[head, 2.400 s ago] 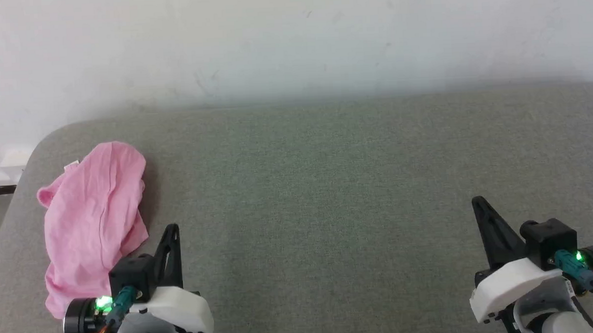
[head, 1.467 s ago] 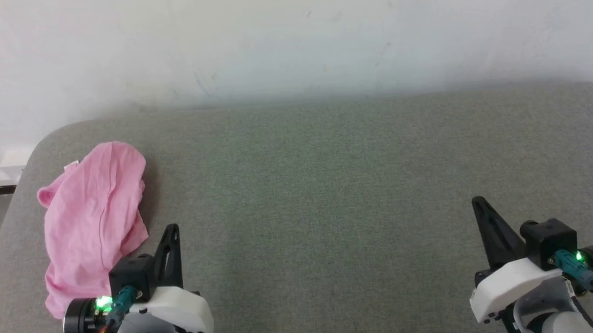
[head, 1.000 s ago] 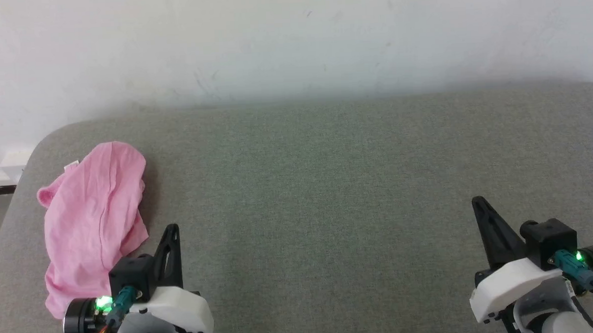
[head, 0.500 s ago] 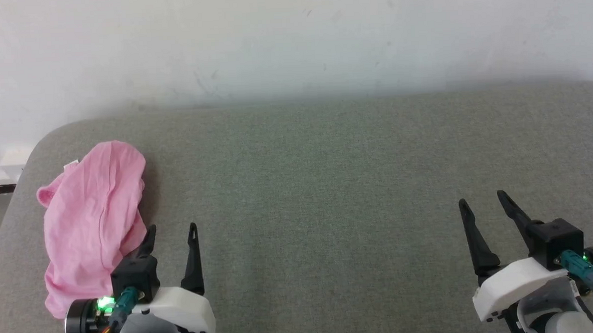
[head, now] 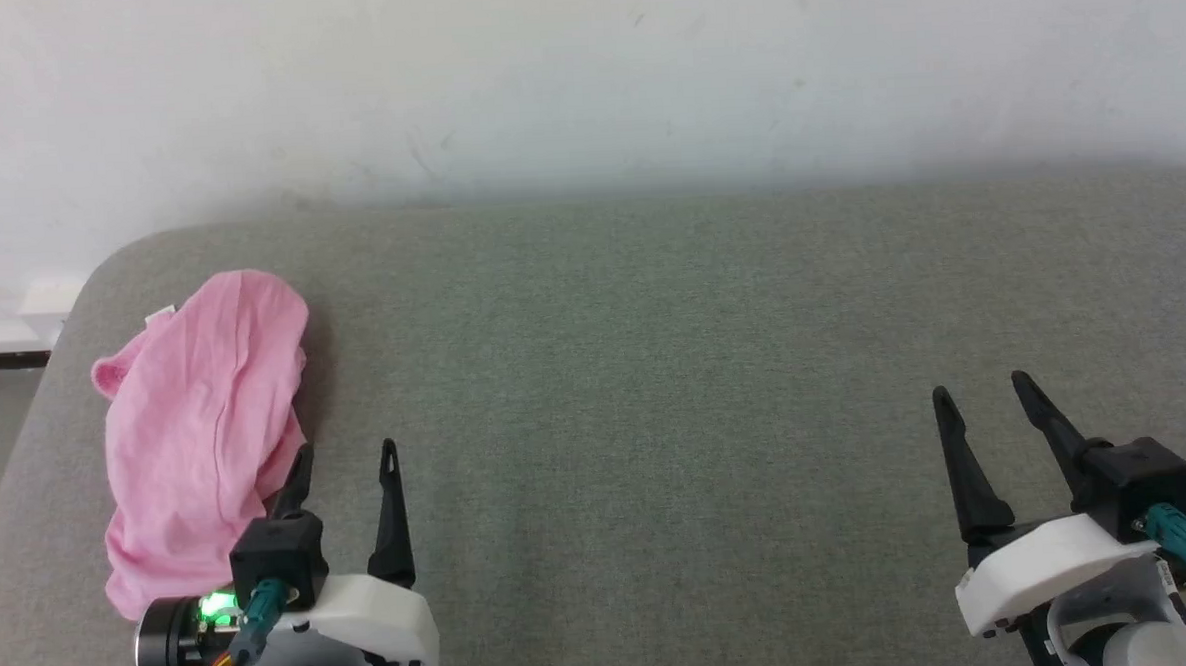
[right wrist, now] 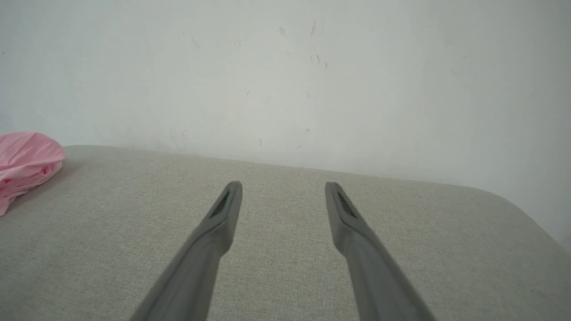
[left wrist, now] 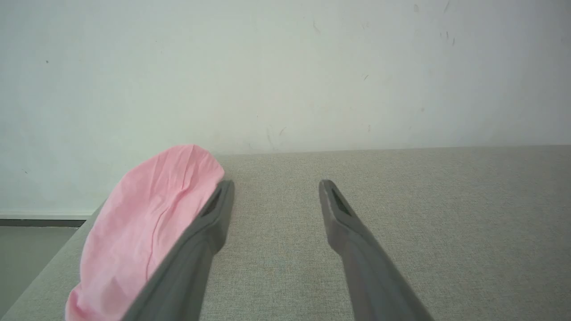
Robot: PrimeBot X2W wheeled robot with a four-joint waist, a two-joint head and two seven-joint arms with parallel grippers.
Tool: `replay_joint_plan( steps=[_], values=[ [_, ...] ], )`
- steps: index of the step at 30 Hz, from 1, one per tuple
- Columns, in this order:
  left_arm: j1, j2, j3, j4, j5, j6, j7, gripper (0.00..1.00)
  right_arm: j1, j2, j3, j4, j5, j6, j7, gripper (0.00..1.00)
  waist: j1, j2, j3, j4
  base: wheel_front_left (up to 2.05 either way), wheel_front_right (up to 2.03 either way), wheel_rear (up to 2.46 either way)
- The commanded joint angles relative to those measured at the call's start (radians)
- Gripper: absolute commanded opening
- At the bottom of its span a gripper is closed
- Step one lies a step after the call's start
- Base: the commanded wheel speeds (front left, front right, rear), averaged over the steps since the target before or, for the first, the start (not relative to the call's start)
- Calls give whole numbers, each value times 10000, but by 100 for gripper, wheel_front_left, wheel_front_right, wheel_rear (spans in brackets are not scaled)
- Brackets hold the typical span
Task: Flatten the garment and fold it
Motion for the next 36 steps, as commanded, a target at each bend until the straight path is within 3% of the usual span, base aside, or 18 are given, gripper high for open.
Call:
replay_joint_plan(
  steps=[1,36],
  values=[
    [-128,81,-71,-56,51,118,-96,100,73,11,-33,-54,95,-4,-88,100,0,0,35,111,0,0,0],
    [-315,232,-226,-184,-110,1269,-807,100,103,24,-155,-349,376,-10,-797,100,0,0,508,2736,0,0,0]
  ],
)
